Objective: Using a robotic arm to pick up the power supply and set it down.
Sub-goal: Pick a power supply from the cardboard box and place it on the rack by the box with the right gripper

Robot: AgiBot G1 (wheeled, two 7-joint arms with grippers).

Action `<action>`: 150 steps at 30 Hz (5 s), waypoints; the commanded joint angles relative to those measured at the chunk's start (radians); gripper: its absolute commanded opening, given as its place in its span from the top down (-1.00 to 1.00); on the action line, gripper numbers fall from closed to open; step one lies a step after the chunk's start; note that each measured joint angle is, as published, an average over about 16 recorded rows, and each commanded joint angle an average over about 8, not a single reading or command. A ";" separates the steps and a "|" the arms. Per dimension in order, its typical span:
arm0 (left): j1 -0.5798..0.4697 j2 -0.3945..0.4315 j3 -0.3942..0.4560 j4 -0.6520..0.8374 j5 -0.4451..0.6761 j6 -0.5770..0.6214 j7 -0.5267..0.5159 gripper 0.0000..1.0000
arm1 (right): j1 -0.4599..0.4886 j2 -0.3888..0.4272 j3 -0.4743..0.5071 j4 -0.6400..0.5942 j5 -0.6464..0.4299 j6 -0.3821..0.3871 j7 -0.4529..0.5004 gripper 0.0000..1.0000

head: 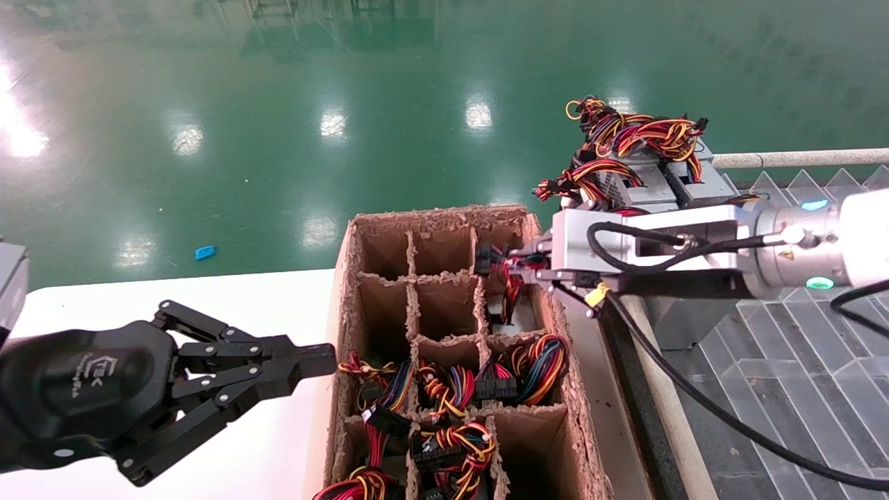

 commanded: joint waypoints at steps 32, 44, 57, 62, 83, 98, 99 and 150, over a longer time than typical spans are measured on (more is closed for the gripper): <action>0.000 0.000 0.000 0.000 0.000 0.000 0.000 1.00 | 0.136 0.178 0.248 0.005 0.412 -0.133 -0.412 1.00; 0.000 0.000 0.000 0.000 0.000 0.000 0.000 1.00 | 0.079 0.335 0.352 0.006 0.505 -0.140 -0.493 1.00; 0.000 0.000 0.000 0.000 0.000 0.000 0.000 1.00 | 0.016 0.539 0.428 0.004 0.492 -0.120 -0.512 1.00; 0.000 0.000 0.000 0.000 0.000 0.000 0.000 1.00 | -0.018 0.600 0.447 0.004 0.481 -0.100 -0.514 1.00; 0.000 0.000 0.000 0.000 0.000 0.000 0.000 1.00 | -0.162 0.808 0.424 -0.001 0.443 -0.026 -0.419 1.00; 0.000 0.000 0.000 0.000 0.000 0.000 0.000 1.00 | -0.296 0.766 0.307 -0.005 0.429 0.221 -0.406 1.00; 0.000 0.000 0.000 0.000 0.000 0.000 0.000 1.00 | -0.306 0.758 0.302 -0.005 0.432 0.243 -0.410 1.00; 0.000 0.000 0.000 0.000 0.000 0.000 0.000 1.00 | -0.565 0.593 0.319 0.009 0.530 0.726 -0.653 1.00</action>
